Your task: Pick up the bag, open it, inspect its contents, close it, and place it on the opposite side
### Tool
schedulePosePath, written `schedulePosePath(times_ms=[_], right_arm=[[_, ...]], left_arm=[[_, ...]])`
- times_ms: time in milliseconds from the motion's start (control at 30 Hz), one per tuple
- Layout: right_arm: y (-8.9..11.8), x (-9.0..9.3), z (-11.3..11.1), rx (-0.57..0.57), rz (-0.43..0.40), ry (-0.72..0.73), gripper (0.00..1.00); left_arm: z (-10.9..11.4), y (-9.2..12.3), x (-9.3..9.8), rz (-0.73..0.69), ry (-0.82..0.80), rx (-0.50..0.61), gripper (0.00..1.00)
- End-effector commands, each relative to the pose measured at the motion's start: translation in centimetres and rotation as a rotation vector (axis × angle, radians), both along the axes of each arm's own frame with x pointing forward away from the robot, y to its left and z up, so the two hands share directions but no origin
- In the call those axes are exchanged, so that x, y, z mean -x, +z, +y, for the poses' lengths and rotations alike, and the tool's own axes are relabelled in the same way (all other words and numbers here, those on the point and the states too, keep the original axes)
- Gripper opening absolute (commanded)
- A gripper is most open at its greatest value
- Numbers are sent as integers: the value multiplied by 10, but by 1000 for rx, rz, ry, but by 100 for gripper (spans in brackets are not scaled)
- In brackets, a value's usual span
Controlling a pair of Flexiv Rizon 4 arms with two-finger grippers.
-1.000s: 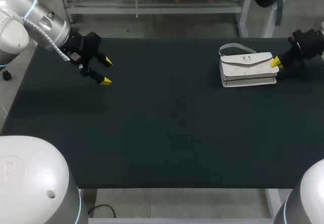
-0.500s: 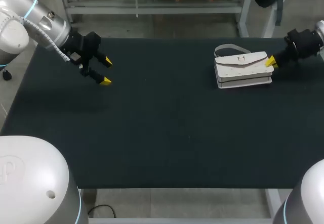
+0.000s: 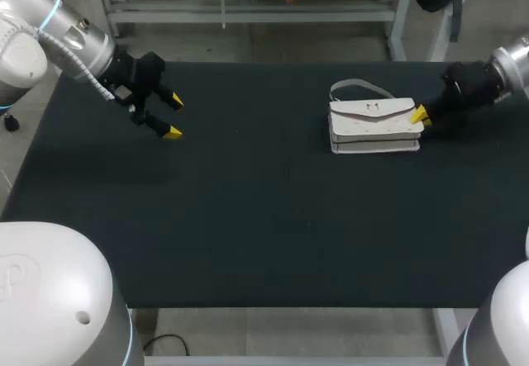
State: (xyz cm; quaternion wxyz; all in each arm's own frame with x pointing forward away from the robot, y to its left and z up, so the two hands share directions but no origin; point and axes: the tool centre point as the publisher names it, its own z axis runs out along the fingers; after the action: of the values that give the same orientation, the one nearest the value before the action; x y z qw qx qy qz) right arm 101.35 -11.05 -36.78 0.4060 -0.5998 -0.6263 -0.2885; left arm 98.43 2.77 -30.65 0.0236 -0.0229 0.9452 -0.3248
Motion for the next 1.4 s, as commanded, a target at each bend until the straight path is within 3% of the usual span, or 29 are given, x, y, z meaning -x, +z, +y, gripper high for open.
schedulePosePath(times_ms=[33, 500, 733, 1167, 1400], right_arm=[[-5, 26, 18, 17, -112, -173, 0], [3, 38, 70, -34, -146, -84, 0], [1, 47, 99, -21, -139, -110, 0], [1, 47, 99, -21, -139, -110, 0], [1, 55, 152, -68, -152, -7, 0]], left_arm=[[0, -1, 0, -2, 1, 2, 100], [0, -1, 0, -2, 1, 2, 100], [0, -1, 0, -2, 1, 2, 100], [0, -1, 0, -2, 1, 2, 100], [0, -1, 0, -2, 1, 2, 100]])
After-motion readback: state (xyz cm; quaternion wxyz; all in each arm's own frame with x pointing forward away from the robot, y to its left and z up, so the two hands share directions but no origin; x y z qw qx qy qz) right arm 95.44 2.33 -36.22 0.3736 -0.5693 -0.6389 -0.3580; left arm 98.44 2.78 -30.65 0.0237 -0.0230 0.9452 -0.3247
